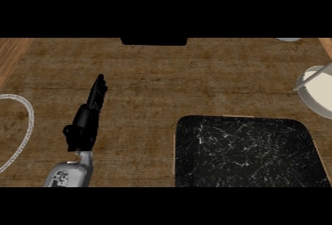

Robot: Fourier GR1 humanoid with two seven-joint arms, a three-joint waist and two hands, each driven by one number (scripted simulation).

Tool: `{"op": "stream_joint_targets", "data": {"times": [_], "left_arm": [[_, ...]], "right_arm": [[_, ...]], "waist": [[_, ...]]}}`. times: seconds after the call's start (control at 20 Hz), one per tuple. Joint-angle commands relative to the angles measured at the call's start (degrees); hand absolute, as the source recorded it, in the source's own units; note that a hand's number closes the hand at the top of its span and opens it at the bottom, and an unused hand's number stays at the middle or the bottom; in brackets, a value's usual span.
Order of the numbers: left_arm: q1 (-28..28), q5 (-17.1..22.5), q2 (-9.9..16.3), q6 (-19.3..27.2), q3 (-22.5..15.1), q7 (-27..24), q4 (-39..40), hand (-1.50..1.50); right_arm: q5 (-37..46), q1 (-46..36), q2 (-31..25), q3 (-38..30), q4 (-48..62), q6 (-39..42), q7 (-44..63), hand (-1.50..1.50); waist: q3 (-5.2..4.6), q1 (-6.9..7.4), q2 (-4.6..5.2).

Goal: Pick the pear from the tray and place it in the tiered basket

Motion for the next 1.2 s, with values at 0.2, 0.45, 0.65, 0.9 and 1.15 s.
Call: {"op": "stream_joint_targets", "data": {"times": [0.2, 0.45, 0.65, 0.9, 1.15], "left_arm": [[2.1, 1.0, 0.8, -0.9, 0.9, -0.7, -0.9, 0.0], [-1.2, 0.7, 0.6, -0.4, 1.9, -1.0, 2.2, 0.0], [1.7, 0.9, 0.8, 0.0, 2.1, -0.8, -0.6, 0.0], [1.4, 0.2, 0.0, 0.2, 0.5, 2.8, -3.3, 0.0], [1.1, 1.2, 2.1, -0.8, 3.0, 1.3, -2.2, 0.0]], "right_arm": [[-7.8, -4.0, -2.9, -11.7, 8.3, -3.4, -0.4, -1.5], [-8.5, -2.0, -8.2, -16.5, 16.0, -7.0, -0.2, -1.5], [-13.7, 3.4, -14.7, -23.8, 22.0, -2.3, -2.5, -1.5], [-17.8, 12.1, -21.8, -30.6, 30.0, 3.3, -10.7, -1.5], [-20.1, 23.0, -24.3, -34.3, 35.3, 10.1, -21.5, -1.5]], "waist": [[-0.01, -0.71, -0.13], [0.04, -0.87, 0.22], [0.14, -1.61, -0.09], [0.33, -2.04, -0.16], [0.5, -3.57, -0.22]]}}
